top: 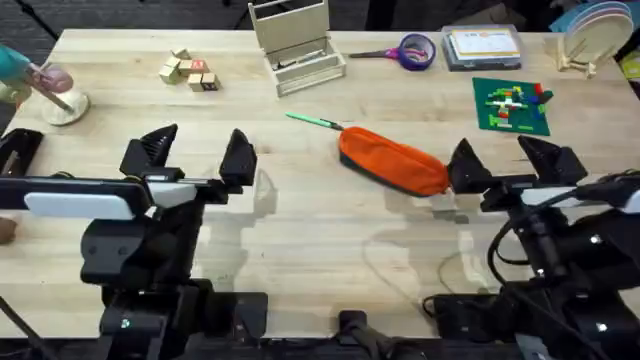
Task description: Unzip the bag, pick up the pens from the table one at a time and place them inside, then zip the bag closed.
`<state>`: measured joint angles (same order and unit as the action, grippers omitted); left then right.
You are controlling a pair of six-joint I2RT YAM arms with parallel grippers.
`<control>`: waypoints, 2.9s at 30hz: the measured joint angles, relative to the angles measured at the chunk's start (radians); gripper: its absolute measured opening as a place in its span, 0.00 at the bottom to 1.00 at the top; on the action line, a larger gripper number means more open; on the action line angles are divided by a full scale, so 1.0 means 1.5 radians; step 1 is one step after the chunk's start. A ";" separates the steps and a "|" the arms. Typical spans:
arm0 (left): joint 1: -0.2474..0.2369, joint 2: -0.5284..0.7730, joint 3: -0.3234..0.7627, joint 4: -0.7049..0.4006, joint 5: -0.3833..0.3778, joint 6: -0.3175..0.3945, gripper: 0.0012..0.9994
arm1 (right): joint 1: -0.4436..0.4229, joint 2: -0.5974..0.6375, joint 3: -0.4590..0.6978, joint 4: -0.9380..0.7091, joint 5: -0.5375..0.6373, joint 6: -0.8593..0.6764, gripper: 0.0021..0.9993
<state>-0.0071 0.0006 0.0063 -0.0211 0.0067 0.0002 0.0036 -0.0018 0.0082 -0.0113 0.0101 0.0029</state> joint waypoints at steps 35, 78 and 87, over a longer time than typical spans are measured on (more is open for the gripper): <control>0.000 0.346 0.396 -0.280 0.118 -0.012 0.99 | 0.000 0.128 0.319 -0.367 -0.003 0.000 1.00; -0.165 0.712 0.643 -0.330 0.419 0.607 0.99 | 0.000 0.427 0.672 -0.544 -0.003 0.000 1.00; -0.165 0.828 0.643 -0.322 0.539 0.726 0.99 | 0.000 0.427 0.672 -0.544 -0.003 0.000 1.00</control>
<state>-0.2550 1.2432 0.9714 -0.5048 0.8154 1.0887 0.0036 0.6388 1.0164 -0.8272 0.0055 0.0029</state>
